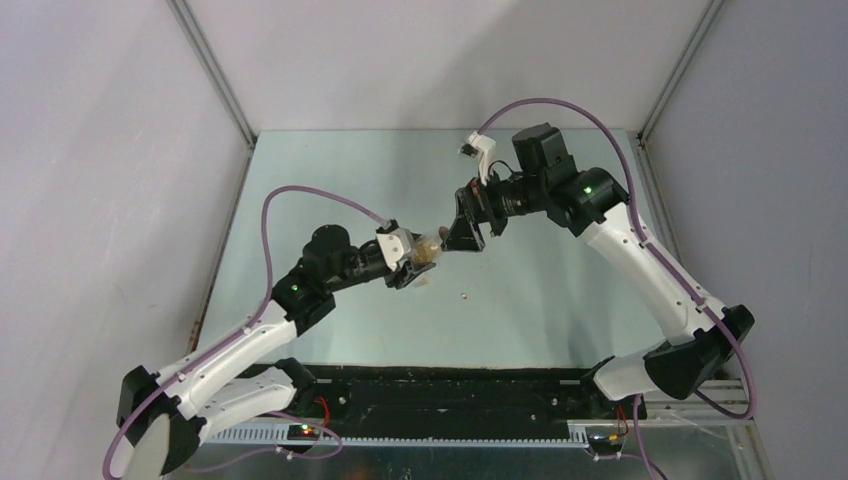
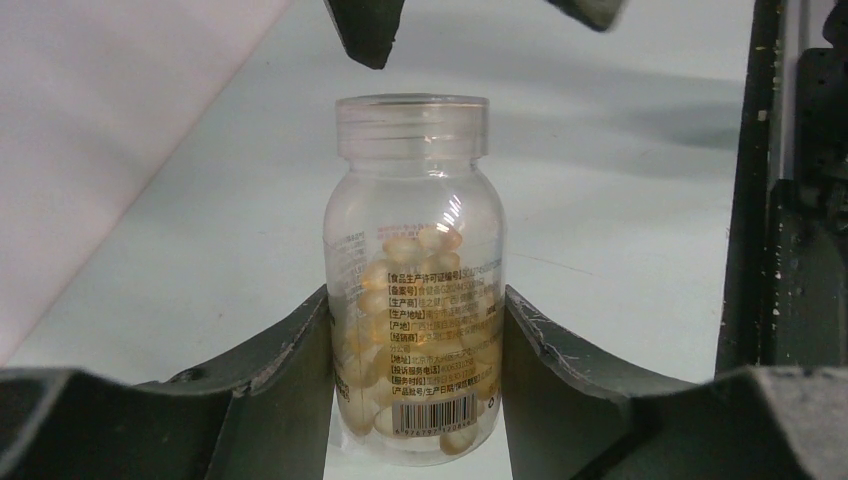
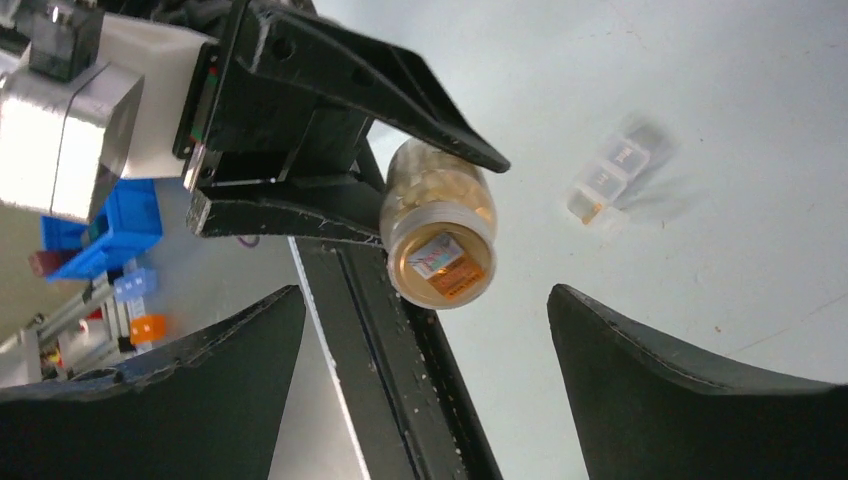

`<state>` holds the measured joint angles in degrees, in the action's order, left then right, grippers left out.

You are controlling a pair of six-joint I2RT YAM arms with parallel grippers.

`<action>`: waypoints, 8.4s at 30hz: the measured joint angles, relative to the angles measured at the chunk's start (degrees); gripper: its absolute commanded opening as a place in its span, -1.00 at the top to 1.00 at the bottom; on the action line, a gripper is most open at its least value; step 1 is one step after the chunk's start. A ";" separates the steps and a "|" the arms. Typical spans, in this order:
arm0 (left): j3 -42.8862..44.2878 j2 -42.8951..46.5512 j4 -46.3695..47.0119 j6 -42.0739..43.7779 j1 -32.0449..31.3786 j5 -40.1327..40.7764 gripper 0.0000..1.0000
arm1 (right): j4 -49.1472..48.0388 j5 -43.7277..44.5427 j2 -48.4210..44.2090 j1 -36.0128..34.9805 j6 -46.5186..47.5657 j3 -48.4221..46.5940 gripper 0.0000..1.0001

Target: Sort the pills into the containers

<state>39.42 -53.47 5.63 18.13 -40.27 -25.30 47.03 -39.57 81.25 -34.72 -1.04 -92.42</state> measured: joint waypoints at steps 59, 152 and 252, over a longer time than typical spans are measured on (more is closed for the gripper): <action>1.18 -1.18 -1.22 2.54 -0.11 -0.17 1.00 | -8.15 -0.50 -6.19 1.60 -4.55 9.81 -0.75; 3.32 -1.86 -5.77 7.32 0.15 0.04 1.00 | -14.32 12.37 -3.67 -6.12 -15.76 11.06 0.86; 4.50 0.35 -14.73 14.36 -0.11 -0.63 1.00 | -8.59 12.02 -6.62 -10.93 11.23 7.13 -0.59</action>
<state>43.92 -53.12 -9.10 32.49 -40.38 -25.93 38.44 -27.55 74.63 -45.65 10.20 -85.30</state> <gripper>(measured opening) 0.566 0.803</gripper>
